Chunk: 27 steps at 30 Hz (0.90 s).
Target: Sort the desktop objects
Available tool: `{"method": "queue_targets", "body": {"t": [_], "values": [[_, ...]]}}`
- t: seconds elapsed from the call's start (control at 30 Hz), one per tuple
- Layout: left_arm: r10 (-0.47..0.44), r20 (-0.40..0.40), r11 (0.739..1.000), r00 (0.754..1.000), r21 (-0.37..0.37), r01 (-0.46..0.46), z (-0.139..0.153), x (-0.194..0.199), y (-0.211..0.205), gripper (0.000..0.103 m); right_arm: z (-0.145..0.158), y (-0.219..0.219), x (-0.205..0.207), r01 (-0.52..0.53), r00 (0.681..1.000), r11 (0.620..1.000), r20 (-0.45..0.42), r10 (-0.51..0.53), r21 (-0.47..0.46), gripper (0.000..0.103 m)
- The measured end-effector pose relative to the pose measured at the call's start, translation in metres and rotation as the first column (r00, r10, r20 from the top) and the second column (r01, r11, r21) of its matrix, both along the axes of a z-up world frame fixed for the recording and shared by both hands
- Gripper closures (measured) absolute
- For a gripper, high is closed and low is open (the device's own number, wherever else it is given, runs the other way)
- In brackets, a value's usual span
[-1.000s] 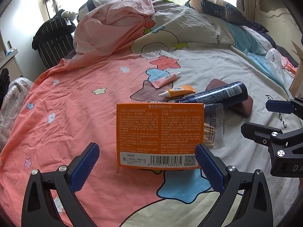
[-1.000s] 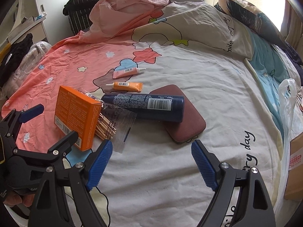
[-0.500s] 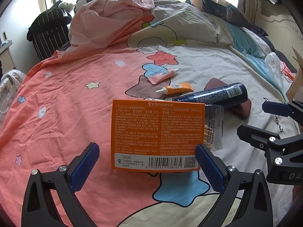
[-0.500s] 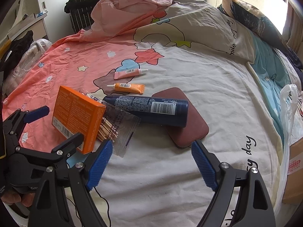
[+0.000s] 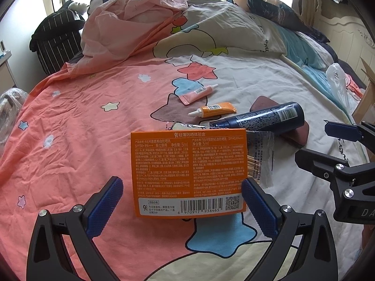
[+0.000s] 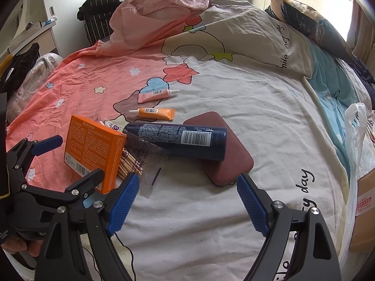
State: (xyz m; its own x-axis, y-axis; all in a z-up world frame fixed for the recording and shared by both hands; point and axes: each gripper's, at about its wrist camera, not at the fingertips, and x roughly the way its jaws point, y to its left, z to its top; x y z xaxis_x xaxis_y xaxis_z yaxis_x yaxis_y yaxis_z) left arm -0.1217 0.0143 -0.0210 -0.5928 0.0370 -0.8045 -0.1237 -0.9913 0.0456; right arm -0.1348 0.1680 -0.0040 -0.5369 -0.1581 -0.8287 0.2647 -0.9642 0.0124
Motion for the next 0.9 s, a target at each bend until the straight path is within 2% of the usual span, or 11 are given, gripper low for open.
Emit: {"method": "queue_targets", "body": {"t": [0.27,0.5,0.9], "values": [[-0.002,0.000,1.000,1.000,-0.001,0.002,-0.0006,-0.0028,0.0012,0.000,-0.0003,-0.0007,-0.0009,-0.006,1.000,1.000,-0.002,0.006,0.000,0.020],[-0.004,0.000,0.999,1.000,0.034,0.004,0.0036,-0.0043,-0.0017,0.000,0.0009,0.0025,-0.0024,0.000,1.000,1.000,-0.006,0.000,-0.010,0.020],[-0.003,0.006,1.000,1.000,0.012,0.003,0.0016,-0.0050,0.0030,0.000,-0.0013,0.0061,-0.0020,0.004,1.000,1.000,0.000,-0.004,-0.014,0.020]]}}
